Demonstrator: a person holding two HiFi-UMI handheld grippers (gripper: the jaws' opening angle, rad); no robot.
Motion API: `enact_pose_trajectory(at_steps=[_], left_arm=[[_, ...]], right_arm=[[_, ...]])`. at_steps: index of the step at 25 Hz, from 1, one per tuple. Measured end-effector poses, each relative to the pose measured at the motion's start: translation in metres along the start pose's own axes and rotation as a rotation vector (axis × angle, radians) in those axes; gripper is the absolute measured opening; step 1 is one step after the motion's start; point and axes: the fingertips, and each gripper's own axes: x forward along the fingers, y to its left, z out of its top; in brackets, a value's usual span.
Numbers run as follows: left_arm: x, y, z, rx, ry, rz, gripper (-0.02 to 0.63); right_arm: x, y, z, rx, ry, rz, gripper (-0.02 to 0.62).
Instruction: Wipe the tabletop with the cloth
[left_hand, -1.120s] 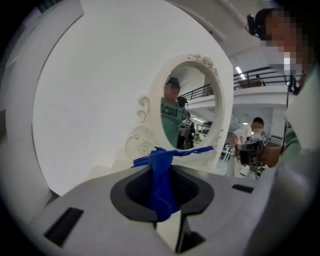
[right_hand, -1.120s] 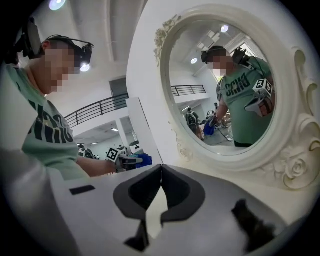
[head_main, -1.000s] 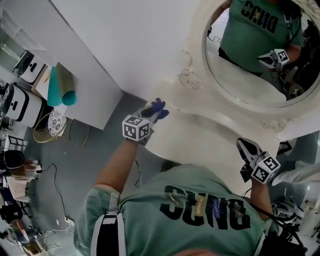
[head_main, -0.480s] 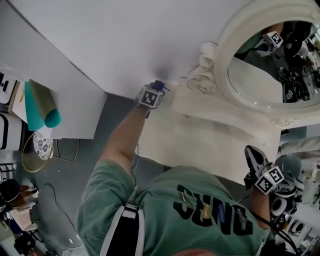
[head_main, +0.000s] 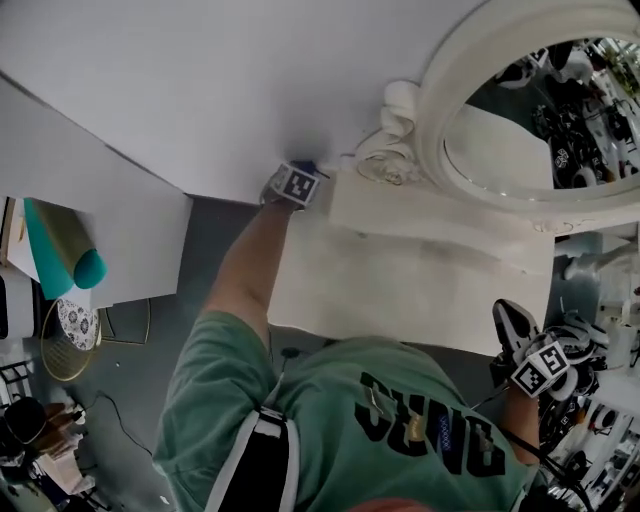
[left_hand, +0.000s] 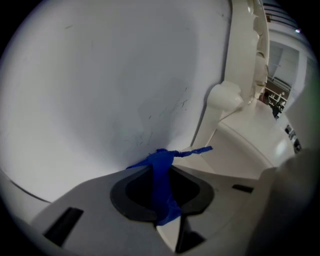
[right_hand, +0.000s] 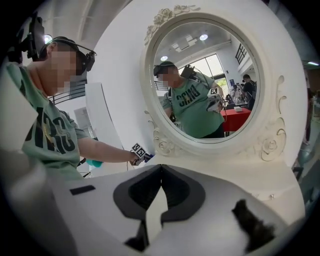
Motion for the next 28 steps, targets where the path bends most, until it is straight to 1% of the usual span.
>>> enact_pose_trajectory(at_steps=[5, 6, 9, 12, 16, 19, 21, 24, 28], left_arm=[[0.022, 0.0, -0.002, 0.047, 0.076, 0.015, 0.086], [0.024, 0.0, -0.003, 0.062, 0.082, 0.019, 0.086], [0.024, -0.001, -0.001, 0.104, 0.063, 0.012, 0.086], [0.023, -0.003, -0.002, 0.089, 0.064, -0.006, 0.086], [0.021, -0.005, -0.004, 0.074, 0.076, 0.0, 0.086], [0.019, -0.01, -0.012, 0.078, 0.109, -0.014, 0.086], [0.02, -0.012, -0.014, 0.105, 0.134, -0.017, 0.086], [0.02, -0.014, -0.015, 0.146, 0.144, -0.011, 0.086], [0.005, -0.028, -0.035, 0.21, 0.158, -0.01, 0.084]], right_arm=[[-0.011, -0.006, -0.011, 0.024, 0.009, -0.051, 0.012], [-0.014, -0.007, -0.013, 0.03, 0.007, -0.06, 0.012], [-0.017, -0.01, -0.016, 0.041, 0.003, -0.072, 0.012], [-0.015, -0.005, -0.017, 0.035, 0.011, -0.063, 0.012], [-0.011, 0.002, -0.015, 0.018, 0.02, -0.047, 0.012], [-0.011, 0.007, -0.013, 0.006, 0.032, -0.035, 0.012], [-0.011, 0.011, -0.014, -0.002, 0.039, -0.031, 0.012], [-0.01, 0.012, -0.017, -0.006, 0.049, -0.03, 0.012], [-0.007, 0.017, -0.017, -0.015, 0.046, -0.006, 0.012]])
